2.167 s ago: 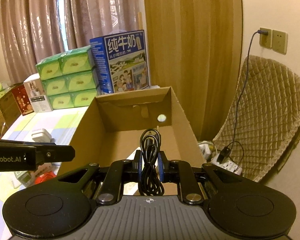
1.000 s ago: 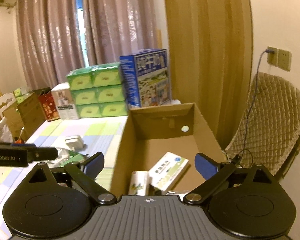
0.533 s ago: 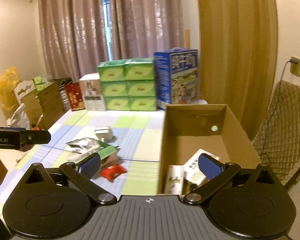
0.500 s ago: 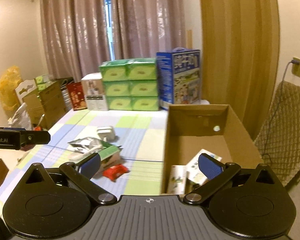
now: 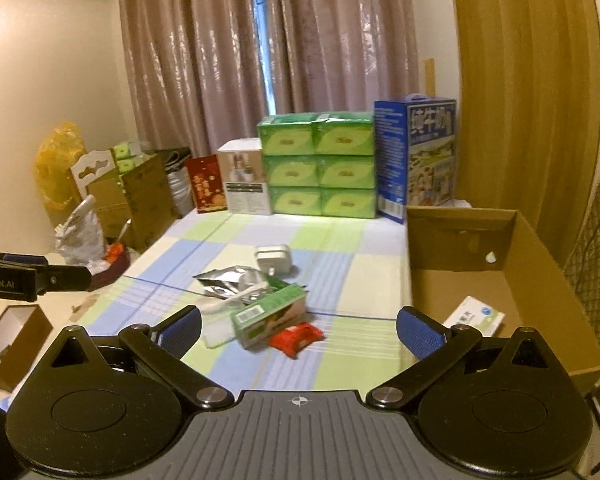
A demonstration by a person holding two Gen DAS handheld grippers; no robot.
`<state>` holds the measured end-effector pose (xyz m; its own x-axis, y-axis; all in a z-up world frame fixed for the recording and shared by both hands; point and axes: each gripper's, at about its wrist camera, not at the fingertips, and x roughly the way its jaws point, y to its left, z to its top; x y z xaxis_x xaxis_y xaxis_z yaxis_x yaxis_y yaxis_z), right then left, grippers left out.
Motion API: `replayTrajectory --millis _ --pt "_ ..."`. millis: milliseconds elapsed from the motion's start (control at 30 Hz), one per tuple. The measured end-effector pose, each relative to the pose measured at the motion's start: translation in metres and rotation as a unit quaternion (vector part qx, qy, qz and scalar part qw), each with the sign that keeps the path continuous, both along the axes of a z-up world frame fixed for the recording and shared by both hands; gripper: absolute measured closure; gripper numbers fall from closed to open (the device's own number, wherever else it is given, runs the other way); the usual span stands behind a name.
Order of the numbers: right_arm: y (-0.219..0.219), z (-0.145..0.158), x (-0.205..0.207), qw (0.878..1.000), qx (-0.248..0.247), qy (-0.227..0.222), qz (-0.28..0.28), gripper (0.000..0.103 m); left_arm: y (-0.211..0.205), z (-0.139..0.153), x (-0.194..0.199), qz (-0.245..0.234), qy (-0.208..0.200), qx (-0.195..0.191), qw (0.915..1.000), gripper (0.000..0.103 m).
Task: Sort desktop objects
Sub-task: 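Withdraw both open tools from the cardboard box back over the table, then grasp clear plastic container with left tool while right tool approaches red snack packet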
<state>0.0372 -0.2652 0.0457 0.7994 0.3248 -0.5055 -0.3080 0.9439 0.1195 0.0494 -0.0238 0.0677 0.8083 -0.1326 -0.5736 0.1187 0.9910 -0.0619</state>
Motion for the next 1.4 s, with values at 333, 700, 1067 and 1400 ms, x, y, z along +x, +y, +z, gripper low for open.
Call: replayTrajectory --millis 333,700,1067,1400 --pt "0.032 -0.039 0.023 0.999 -0.021 0.027 0.033 0.002 0.018 -0.027 0.014 -0.013 0.024 0.009 0.9996 0.003" --pt "0.050 -0.087 0.079 0.997 -0.041 0.049 0.050 0.002 0.023 -0.092 0.080 -0.052 0.056 0.028 0.9967 0.005" --pt "0.057 -0.133 0.134 0.993 -0.075 0.081 0.047 0.002 0.024 -0.145 0.130 -0.098 0.068 0.032 0.9923 0.012" --pt "0.064 -0.164 0.170 0.986 -0.104 0.106 0.077 0.002 0.008 -0.176 0.169 -0.163 0.082 0.058 0.9815 0.025"
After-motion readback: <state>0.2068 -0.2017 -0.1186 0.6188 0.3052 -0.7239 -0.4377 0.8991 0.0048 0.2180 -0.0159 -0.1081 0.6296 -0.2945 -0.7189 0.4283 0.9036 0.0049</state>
